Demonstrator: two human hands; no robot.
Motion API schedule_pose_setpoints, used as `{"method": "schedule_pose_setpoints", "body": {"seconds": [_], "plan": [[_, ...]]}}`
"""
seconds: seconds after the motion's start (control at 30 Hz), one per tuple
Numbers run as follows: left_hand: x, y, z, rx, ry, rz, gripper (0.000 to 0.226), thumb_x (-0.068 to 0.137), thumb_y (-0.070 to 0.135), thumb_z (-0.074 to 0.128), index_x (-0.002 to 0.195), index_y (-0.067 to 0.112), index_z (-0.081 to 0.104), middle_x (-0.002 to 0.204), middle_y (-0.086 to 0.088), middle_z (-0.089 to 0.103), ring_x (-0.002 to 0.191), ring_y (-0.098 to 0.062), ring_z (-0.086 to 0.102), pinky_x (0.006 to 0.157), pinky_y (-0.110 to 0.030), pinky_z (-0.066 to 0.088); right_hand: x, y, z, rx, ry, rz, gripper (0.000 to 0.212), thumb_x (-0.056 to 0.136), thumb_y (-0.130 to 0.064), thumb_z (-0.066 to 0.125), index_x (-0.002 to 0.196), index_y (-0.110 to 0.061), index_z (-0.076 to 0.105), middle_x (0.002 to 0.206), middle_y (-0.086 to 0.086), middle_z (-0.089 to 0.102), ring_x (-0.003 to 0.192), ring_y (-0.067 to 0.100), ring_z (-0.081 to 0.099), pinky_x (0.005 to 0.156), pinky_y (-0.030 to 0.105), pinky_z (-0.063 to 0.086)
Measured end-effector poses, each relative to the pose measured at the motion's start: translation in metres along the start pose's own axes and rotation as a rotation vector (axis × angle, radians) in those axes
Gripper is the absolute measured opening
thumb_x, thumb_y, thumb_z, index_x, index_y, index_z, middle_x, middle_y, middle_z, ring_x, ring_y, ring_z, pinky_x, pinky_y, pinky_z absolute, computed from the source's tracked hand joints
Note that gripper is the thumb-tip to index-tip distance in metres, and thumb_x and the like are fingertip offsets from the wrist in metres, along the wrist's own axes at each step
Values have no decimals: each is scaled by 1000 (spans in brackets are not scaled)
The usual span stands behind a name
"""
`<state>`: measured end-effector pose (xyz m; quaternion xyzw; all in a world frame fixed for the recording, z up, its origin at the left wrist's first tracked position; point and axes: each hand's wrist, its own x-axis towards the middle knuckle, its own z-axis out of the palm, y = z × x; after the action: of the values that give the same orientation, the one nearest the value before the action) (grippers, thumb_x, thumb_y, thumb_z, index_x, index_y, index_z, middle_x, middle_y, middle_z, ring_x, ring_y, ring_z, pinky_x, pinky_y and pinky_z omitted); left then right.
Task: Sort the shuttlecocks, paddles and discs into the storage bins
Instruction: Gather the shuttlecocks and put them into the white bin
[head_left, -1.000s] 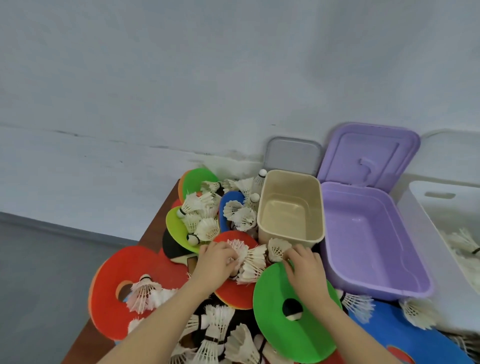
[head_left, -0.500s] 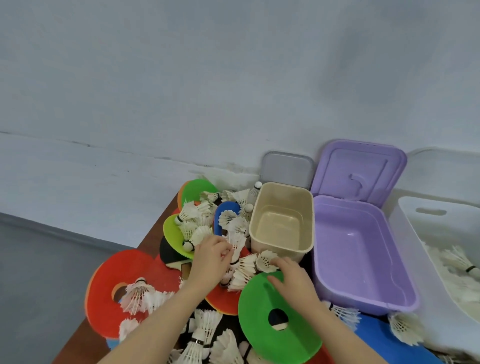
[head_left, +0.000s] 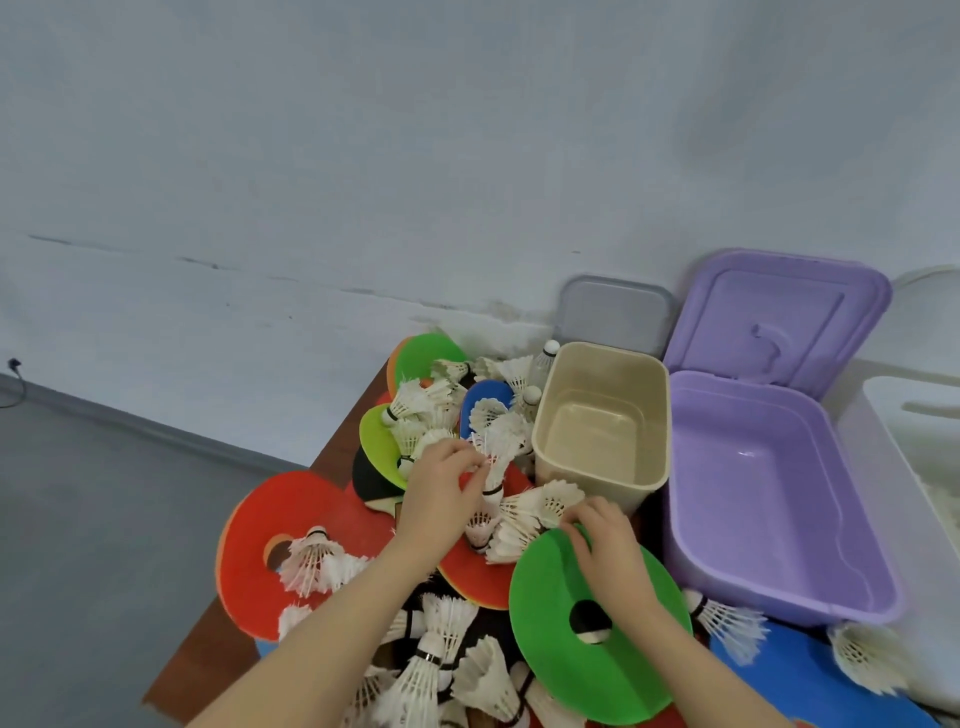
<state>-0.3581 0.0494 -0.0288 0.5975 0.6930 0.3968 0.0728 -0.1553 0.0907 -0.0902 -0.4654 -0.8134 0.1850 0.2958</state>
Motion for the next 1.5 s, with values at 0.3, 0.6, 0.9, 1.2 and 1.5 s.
{"method": "schedule_pose_setpoints", "body": {"seconds": [0.3, 0.6, 0.9, 1.2, 1.5], "plan": [[22, 30, -6, -121, 81, 104, 8, 84, 9, 67, 89, 6, 72, 95, -3, 64, 96, -16, 55, 88, -22, 38, 6, -13, -48, 117, 130, -42, 7, 84, -5, 65, 86, -11, 64, 87, -7, 55, 84, 6, 49, 79, 18, 40], [45, 131, 56, -288, 57, 220, 10, 80, 10, 67, 85, 2, 72, 92, -8, 64, 90, -3, 49, 87, -6, 34, -9, 37, -154, 50, 343, -22, 5, 85, -16, 58, 80, -18, 59, 82, -11, 51, 79, 6, 47, 73, 20, 39], [36, 270, 159, -365, -54, 385, 32, 83, 33, 52, 84, 8, 71, 91, -4, 64, 91, -18, 54, 83, -32, 44, -62, 128, -292, -72, 534, 139, 15, 84, -2, 64, 83, -16, 59, 81, -7, 53, 79, 16, 51, 72, 27, 41], [22, 347, 253, -270, -208, 383, 9, 84, 12, 64, 84, 6, 71, 83, -5, 56, 76, -17, 51, 69, -25, 39, -77, 215, -346, -88, 478, 362, 7, 91, -9, 56, 86, -14, 59, 84, -10, 48, 82, 14, 50, 72, 22, 35], [25, 345, 268, 112, -457, 326, 43, 92, 26, 53, 134, 18, 49, 143, -4, 41, 130, -24, 39, 105, -33, 30, -69, 249, -341, -99, 215, 496, 26, 94, -20, 51, 118, -14, 57, 122, 1, 49, 80, 13, 52, 73, 31, 45]]}}
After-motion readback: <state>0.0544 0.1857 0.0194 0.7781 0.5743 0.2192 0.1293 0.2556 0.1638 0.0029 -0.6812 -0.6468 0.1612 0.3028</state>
